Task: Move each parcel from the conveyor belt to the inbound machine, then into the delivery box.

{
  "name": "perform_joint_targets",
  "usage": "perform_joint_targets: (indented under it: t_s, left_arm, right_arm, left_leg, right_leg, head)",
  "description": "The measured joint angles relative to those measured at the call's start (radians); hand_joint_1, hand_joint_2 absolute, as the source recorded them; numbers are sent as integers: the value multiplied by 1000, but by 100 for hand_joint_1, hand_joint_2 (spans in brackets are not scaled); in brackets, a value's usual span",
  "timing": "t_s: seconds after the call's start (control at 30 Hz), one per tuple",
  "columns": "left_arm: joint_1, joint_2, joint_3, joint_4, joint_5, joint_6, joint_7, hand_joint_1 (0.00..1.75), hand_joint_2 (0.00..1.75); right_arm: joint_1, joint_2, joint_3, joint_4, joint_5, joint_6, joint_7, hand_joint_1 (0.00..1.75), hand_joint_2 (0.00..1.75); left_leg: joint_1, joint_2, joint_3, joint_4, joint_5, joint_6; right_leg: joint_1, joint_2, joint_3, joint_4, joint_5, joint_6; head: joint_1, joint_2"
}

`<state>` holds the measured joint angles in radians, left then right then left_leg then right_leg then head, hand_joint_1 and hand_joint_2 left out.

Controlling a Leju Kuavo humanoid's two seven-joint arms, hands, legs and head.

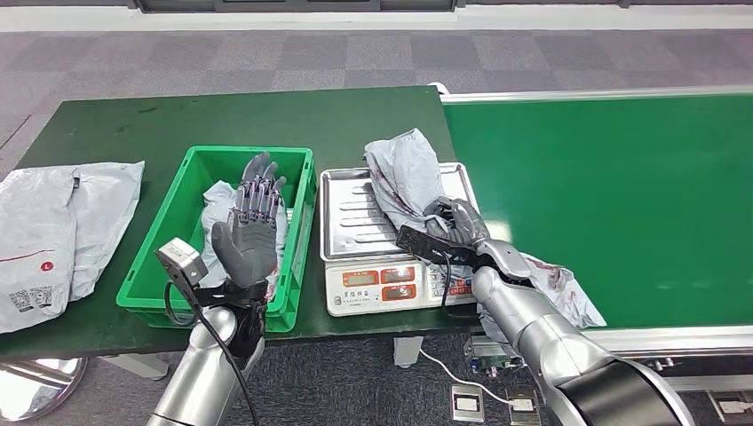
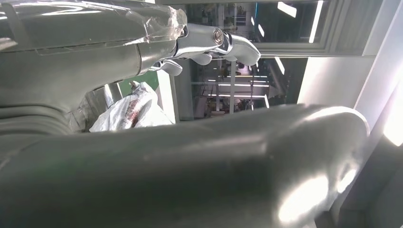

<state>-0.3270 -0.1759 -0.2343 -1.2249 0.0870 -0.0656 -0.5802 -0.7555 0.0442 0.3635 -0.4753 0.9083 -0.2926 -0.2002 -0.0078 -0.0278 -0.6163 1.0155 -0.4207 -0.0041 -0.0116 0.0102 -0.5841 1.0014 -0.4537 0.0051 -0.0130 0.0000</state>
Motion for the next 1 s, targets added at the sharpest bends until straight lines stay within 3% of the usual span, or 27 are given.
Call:
perform_joint_targets:
  t_s: [0.13,0.2,0.33,0.57,0.63,0.73,0.8,1.0]
  left_arm:
    - [0,0,-1,0,0,0,0,0,0]
    - [0,0,-4,0,0,0,-2,0,0]
    - [-5,0,-9,8,5,0,-14,0,0]
    - [-16,0,-21,29,8,0,-32,0,0]
    - [-17,-1,-24,31,8,0,-33,0,0]
    - [-17,-2,-27,31,8,1,-32,0,0]
    - [-17,-2,-29,31,8,2,-32,0,0]
    - [-17,-2,-31,31,8,3,-32,0,0]
  right_arm:
    - [1,0,0,0,-1,-2,-2,0,175]
    - [8,-1,0,-5,-37,-51,-57,0,175]
    - [51,-2,-8,-68,-212,-232,-283,0,175]
    - [135,-8,-22,-229,-419,-279,-452,0,175]
    - [155,-12,-22,-273,-497,-237,-474,0,175]
    - [184,-19,-27,-343,-669,-52,-471,0,175]
    - [196,-23,-32,-377,-725,20,-466,0,175]
    - [211,-30,-43,-429,-738,40,-464,0,175]
  left_leg:
    - [0,0,0,0,0,0]
    - [0,0,0,0,0,0]
    - [0,2,-1,0,0,0]
    - [-1,4,-1,0,-2,0]
    - [0,4,-1,0,-2,0]
    - [0,4,-1,0,-2,-1]
    - [0,4,-2,0,-2,0]
    - [0,5,-2,0,-2,0]
  right_leg:
    - [0,0,0,0,0,0]
    - [0,0,0,0,0,0]
    - [-1,1,-1,0,0,0]
    - [-1,5,-3,0,0,0]
    - [-1,5,-3,0,0,0]
    - [-1,5,-3,0,0,0]
    - [-1,5,-4,0,0,0]
    - [-1,6,-4,0,0,0]
  head:
    - [0,0]
    - [0,0]
    - [0,0]
    - [0,0]
    - [0,0]
    - [0,0]
    - [0,0]
    - [0,0]
